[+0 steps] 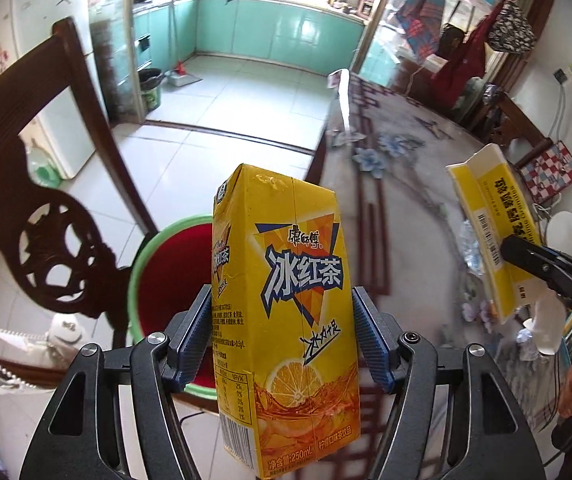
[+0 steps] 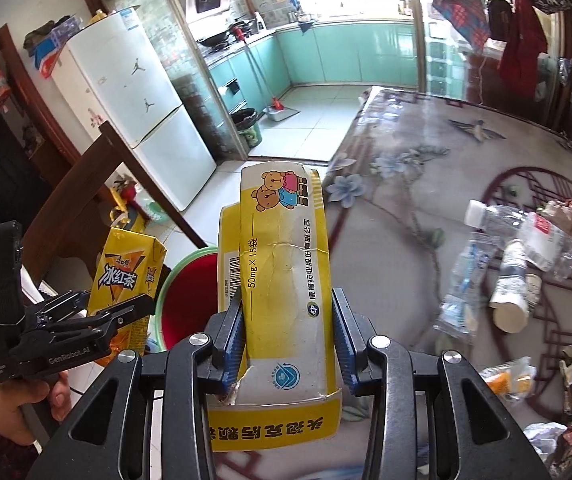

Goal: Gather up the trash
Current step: 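Carry the yellow carton and yellow box over the red bucket with both grippers, then open both grippers to drop the carton and box into the bucket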

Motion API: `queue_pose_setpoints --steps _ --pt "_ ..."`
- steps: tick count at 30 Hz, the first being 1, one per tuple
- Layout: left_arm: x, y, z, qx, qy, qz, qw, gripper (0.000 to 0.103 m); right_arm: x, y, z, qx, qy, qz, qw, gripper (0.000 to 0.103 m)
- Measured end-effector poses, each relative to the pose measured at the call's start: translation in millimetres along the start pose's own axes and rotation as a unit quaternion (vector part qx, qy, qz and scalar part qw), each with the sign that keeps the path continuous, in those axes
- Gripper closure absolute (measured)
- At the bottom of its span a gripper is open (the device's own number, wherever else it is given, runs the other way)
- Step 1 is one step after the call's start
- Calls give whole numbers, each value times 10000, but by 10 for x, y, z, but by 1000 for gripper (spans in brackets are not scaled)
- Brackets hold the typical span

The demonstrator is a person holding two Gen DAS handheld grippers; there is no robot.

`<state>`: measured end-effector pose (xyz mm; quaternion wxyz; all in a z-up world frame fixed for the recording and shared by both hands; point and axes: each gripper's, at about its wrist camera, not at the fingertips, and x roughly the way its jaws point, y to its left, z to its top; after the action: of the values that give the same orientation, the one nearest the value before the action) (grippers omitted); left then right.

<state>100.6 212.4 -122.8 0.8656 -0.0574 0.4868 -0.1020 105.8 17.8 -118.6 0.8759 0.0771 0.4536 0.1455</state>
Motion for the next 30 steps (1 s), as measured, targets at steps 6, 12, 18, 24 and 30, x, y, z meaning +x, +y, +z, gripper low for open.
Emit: queue_pose_setpoints --steps 6,12,18,24,30 --pt "138 385 -48 -135 196 304 9993 38 374 344 46 -96 260 184 9994 66" --pt "269 641 -94 -247 408 411 9980 38 679 554 59 -194 481 258 9983 66" --pt "365 739 -55 -273 463 385 9978 38 881 683 59 -257 659 305 9970 66" --pt "423 781 -2 -263 472 402 9977 38 980 754 81 -336 703 289 9965 66" --pt "483 798 40 -263 496 424 9975 38 1047 748 94 -299 728 230 9966 65"
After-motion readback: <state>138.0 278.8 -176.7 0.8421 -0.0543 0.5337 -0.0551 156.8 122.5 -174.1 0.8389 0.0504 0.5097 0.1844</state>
